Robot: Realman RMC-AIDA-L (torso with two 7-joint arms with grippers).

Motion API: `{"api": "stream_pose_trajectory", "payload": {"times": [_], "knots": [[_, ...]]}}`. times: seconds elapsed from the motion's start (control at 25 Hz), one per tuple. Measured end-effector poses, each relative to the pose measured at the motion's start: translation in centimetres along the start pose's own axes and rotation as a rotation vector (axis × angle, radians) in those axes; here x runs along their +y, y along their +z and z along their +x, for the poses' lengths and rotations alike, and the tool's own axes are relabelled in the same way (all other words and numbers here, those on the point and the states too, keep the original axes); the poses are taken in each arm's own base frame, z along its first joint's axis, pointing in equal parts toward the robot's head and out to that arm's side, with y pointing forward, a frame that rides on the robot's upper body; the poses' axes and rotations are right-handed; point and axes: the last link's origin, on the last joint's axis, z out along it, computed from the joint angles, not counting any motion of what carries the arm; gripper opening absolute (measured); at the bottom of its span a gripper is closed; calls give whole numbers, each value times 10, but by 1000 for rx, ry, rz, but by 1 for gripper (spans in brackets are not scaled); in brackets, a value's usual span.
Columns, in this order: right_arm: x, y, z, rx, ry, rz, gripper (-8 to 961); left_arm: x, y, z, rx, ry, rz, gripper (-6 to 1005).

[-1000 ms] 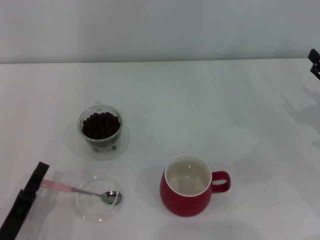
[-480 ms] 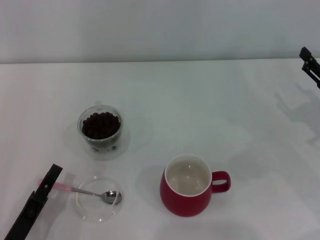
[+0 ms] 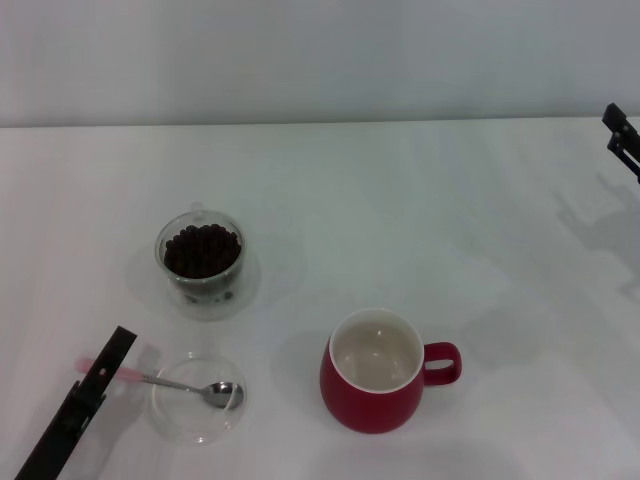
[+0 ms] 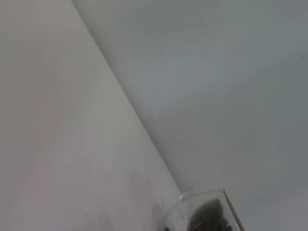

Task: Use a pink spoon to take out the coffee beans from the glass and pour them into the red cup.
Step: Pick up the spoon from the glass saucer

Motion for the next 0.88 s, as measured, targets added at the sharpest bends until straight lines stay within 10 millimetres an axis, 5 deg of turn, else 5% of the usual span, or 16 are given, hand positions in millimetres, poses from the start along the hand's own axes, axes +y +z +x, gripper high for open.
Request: {"api": "stream_pose_trajectory", "payload": {"times": [0.88], "knots": [[0, -6, 3, 9, -19, 14, 734, 4, 2, -5, -5, 16, -15, 741]]}}
